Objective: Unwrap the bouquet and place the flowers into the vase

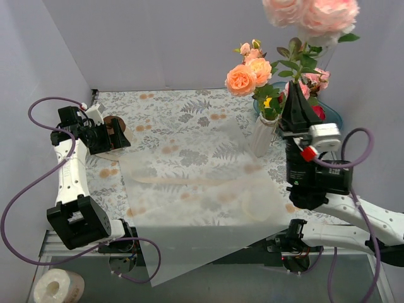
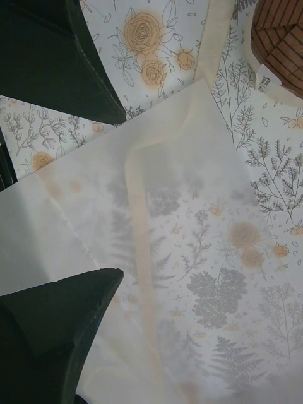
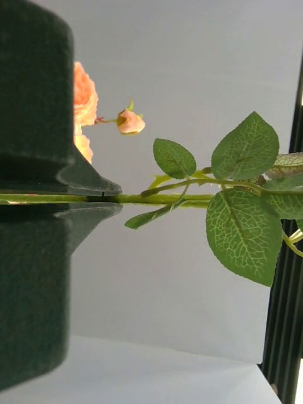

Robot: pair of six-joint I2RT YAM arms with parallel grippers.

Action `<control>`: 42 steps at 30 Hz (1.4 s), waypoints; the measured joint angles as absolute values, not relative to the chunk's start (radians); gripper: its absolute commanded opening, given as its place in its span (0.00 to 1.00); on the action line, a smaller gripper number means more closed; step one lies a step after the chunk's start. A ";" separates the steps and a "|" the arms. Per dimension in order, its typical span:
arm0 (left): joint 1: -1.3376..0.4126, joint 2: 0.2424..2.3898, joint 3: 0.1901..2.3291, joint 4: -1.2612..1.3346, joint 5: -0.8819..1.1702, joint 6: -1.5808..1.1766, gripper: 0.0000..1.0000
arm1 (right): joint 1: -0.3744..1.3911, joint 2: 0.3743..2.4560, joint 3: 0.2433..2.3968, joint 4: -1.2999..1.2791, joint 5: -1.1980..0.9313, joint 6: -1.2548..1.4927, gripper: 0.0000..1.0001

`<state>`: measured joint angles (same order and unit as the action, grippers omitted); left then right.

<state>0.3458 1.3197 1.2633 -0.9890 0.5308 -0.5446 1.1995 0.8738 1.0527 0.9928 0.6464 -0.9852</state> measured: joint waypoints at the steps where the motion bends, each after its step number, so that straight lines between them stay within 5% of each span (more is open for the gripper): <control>1: 0.346 1.322 1.264 -0.989 0.535 -0.547 0.98 | 1.178 0.901 1.036 1.044 0.653 -1.009 0.01; 10: 0.346 1.323 1.264 -0.991 0.544 -0.547 0.98 | 0.749 0.997 1.005 0.967 0.616 -0.730 0.01; 18: 0.346 1.323 1.261 -0.986 0.541 -0.539 0.98 | 0.546 1.016 1.004 0.888 0.487 -0.406 0.01; 42: 0.346 1.374 1.231 -0.950 0.535 -0.519 0.98 | 0.471 1.222 0.980 0.968 0.413 -0.292 0.01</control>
<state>0.3458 1.3739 1.2312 -0.9497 0.5346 -0.5186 0.4709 1.2221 0.9802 0.9680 0.4126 -0.2916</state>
